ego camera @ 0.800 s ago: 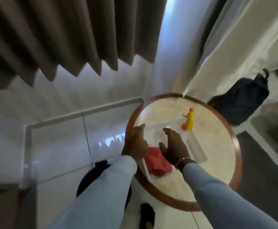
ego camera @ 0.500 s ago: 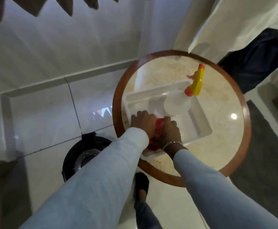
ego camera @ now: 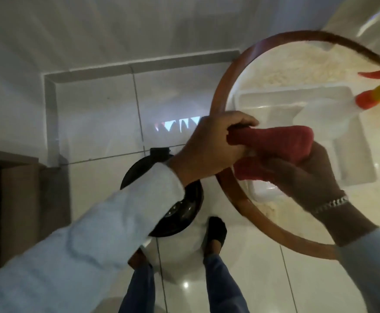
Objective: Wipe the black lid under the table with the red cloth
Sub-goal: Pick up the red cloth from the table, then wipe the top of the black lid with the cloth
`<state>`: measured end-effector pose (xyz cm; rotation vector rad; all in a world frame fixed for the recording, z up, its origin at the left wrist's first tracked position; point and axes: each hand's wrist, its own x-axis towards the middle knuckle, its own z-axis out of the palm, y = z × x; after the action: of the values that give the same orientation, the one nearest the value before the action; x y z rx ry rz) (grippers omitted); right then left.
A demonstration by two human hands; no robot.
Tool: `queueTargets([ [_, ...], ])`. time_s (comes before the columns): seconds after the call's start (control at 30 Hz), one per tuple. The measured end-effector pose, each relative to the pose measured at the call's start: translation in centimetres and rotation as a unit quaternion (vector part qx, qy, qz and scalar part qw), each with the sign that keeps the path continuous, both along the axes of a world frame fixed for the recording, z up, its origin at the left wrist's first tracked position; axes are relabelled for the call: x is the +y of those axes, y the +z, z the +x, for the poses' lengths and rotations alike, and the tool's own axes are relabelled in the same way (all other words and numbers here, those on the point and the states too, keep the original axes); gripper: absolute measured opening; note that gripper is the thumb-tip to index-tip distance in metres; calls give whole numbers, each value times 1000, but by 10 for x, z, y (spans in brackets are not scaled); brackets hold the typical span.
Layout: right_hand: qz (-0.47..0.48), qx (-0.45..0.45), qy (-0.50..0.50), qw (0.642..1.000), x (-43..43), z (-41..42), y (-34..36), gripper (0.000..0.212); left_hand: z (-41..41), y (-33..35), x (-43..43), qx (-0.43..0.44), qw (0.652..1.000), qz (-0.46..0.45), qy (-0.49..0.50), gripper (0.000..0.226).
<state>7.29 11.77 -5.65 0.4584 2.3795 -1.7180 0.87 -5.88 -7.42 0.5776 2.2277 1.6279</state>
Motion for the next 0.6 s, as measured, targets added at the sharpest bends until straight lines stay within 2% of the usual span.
queueTargets([
  [0.07, -32, 39, 46, 998, -39, 5, -1, 33, 9, -20, -44, 18, 998, -16, 54, 65],
  [0.13, -61, 18, 59, 996, -75, 7, -24, 29, 21, -56, -97, 2, 992, -91, 91, 97],
  [0.2, -14, 13, 66, 998, -108, 5, -67, 29, 38, -103, -152, -48, 979, -180, 82, 123],
  [0.27, 58, 15, 85, 995, -133, 3, -111, 26, 59, -153, -196, -81, 958, -275, 21, 137],
  [0.33, 112, 25, 109, 987, -153, 0, -153, 31, 81, -203, -228, -86, 933, -346, -51, 145],
  [0.4, 173, 71, 135, 973, -170, -4, -192, 40, 101, -242, -247, -74, 921, -373, -84, 149],
  [0.5, 267, 119, 211, 933, -191, -6, -240, 39, 115, -276, -250, -57, 928, -360, -76, 152],
  [0.57, 319, 101, 256, 907, -210, 6, -263, 43, 116, -291, -251, -48, 937, -341, -59, 153],
  [0.6, 326, 88, 254, 906, -217, 13, -270, 49, 115, -294, -251, -38, 943, -328, -51, 153],
])
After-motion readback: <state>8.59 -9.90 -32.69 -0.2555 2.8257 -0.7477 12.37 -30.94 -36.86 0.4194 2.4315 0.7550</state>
